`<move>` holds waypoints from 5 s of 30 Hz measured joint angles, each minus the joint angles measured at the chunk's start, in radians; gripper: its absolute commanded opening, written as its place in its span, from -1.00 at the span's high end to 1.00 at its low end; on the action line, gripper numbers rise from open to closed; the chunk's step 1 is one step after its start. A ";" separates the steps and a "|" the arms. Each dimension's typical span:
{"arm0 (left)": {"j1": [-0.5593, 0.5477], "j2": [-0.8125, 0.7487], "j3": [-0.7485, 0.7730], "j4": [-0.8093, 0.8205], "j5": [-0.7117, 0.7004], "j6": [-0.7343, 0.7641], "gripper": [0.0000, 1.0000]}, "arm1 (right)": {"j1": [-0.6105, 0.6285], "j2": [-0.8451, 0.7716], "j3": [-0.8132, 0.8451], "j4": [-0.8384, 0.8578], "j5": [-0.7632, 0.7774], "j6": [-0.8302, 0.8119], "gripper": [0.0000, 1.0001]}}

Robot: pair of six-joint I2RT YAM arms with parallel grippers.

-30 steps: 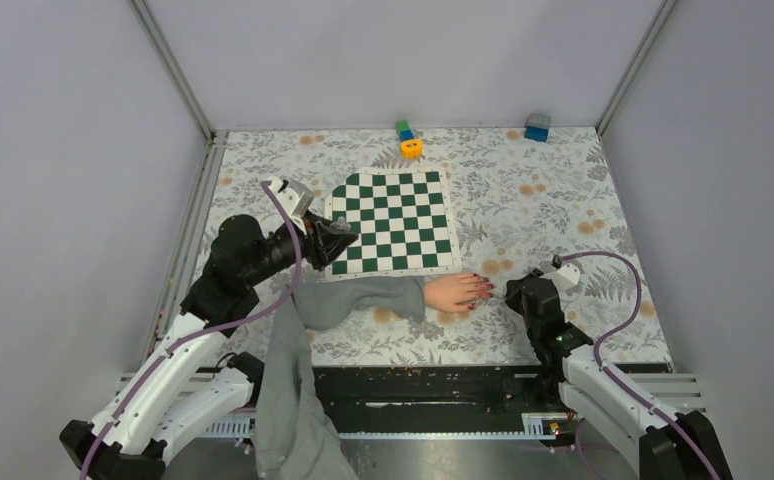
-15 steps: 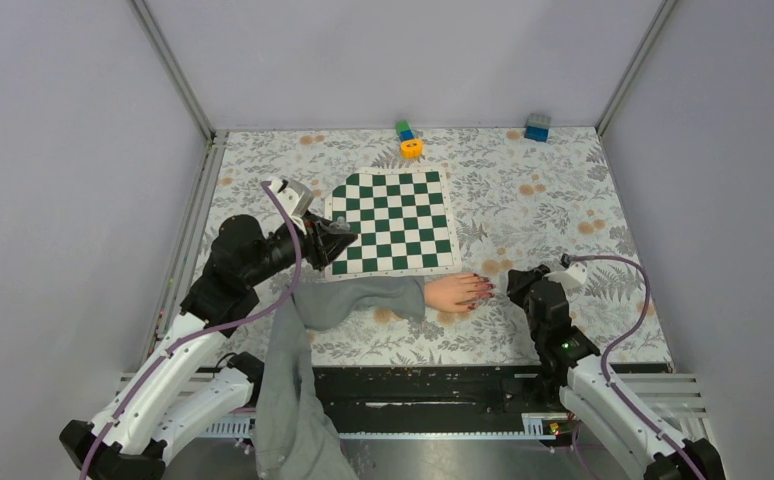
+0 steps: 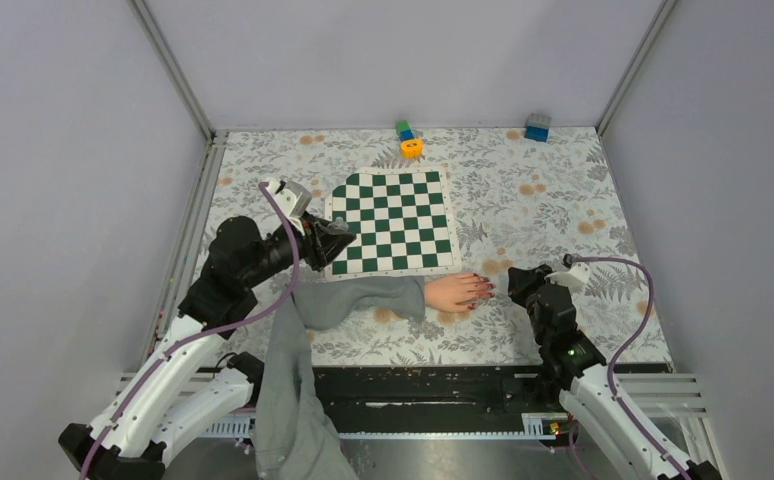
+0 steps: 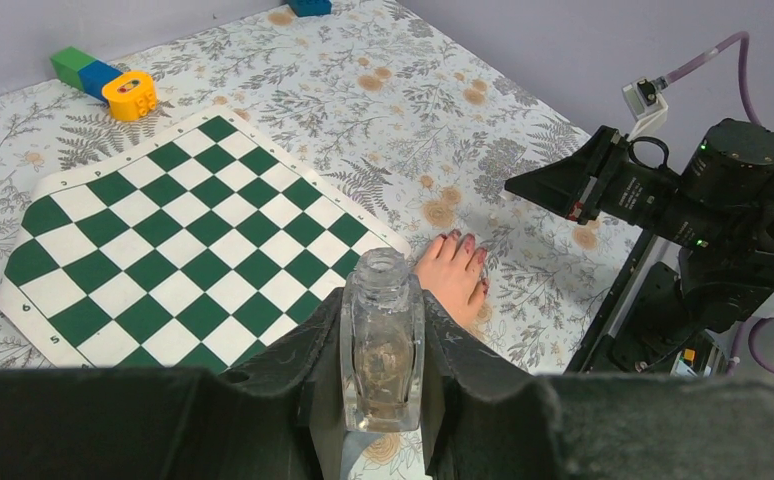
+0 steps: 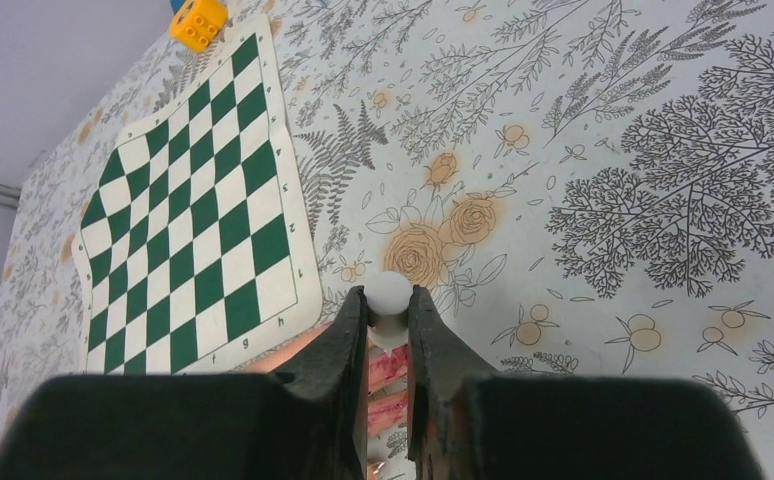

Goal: Paint the nails
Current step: Paint the nail polish on the nail, then close the nail polish bottle.

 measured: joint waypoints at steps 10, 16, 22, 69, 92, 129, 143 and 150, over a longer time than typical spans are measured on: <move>0.000 0.023 0.018 0.000 0.035 -0.006 1.00 | 0.000 -0.110 0.098 -0.149 -0.108 -0.085 1.00; -0.003 0.068 0.082 0.024 0.113 -0.056 1.00 | -0.001 -0.153 0.227 -0.253 -0.209 -0.123 1.00; -0.004 0.091 0.090 0.039 0.225 -0.022 1.00 | -0.001 -0.129 0.332 -0.302 -0.304 -0.178 1.00; -0.173 0.204 0.083 0.077 0.664 -0.028 1.00 | 0.242 0.404 0.750 0.232 -1.069 -0.002 1.00; -0.198 0.225 0.071 0.116 0.678 -0.058 1.00 | 0.319 0.468 0.749 0.286 -1.041 0.001 1.00; -0.208 0.235 0.068 0.117 0.678 -0.061 1.00 | 0.350 0.481 0.762 0.267 -1.008 -0.024 1.00; -0.208 0.236 0.068 0.122 0.669 -0.061 1.00 | 0.356 0.490 0.762 0.267 -1.015 -0.023 1.00; -0.208 0.236 0.068 0.122 0.663 -0.061 1.00 | 0.366 0.500 0.762 0.267 -1.018 -0.020 1.00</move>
